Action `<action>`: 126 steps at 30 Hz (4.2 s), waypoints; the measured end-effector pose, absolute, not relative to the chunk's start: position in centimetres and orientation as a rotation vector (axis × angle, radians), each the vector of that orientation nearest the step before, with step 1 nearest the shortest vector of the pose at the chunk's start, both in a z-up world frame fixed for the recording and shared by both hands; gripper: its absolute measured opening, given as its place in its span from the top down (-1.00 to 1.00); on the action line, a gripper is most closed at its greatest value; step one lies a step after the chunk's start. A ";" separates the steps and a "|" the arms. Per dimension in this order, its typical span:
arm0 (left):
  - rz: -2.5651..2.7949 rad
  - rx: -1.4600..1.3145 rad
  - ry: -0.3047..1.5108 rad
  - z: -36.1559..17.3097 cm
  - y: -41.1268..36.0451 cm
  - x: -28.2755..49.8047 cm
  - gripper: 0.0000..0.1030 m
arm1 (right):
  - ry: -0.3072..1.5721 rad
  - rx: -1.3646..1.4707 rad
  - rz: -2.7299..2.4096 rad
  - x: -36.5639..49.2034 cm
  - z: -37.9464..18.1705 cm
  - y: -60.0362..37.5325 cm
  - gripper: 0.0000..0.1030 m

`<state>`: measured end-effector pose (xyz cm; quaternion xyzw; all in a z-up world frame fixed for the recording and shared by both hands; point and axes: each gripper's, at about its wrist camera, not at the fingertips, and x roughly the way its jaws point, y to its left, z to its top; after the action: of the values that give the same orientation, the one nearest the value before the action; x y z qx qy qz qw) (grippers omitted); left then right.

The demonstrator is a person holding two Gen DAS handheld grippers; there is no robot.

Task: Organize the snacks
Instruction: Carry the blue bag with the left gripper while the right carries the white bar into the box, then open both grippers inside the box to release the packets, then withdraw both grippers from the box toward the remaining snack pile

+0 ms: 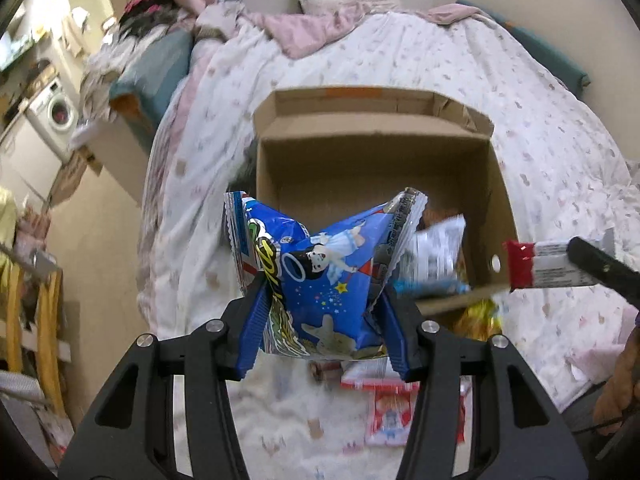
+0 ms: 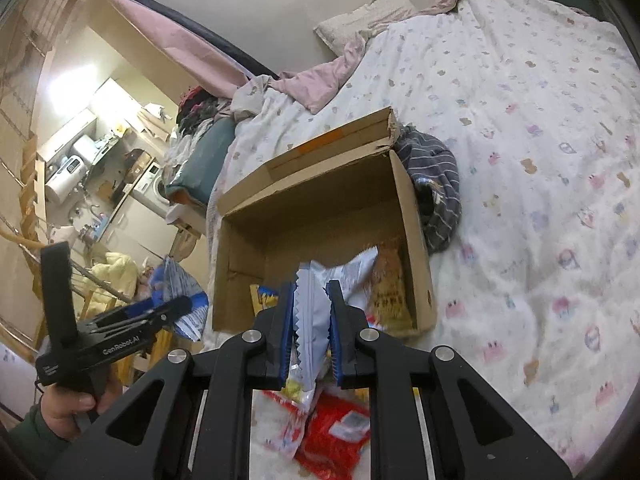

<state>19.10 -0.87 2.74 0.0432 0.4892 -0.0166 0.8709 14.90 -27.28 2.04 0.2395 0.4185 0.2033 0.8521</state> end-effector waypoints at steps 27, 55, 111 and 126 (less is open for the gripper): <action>-0.093 0.048 1.024 -2.2 -2.2 26.9 0.07 | 0.963 0.479 0.430 25.2 -2.5 -23.5 0.68; -0.102 0.053 1.046 -2.3 -1.7 26.8 -0.09 | 1.047 0.428 0.367 26.0 -4.2 -22.8 -0.02; -0.077 -0.096 0.917 2.3 1.7 15.1 -0.73 | 0.946 0.414 0.328 15.0 0.9 -25.3 -0.83; 0.008 -0.152 1.038 -1.8 4.3 11.9 -0.73 | 1.057 0.406 0.328 10.9 -2.6 -26.7 -0.83</action>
<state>11.91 4.34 -1.78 -0.0726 0.4954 0.0036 0.8656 10.94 -26.72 -2.61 0.1915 0.4985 0.1549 0.8312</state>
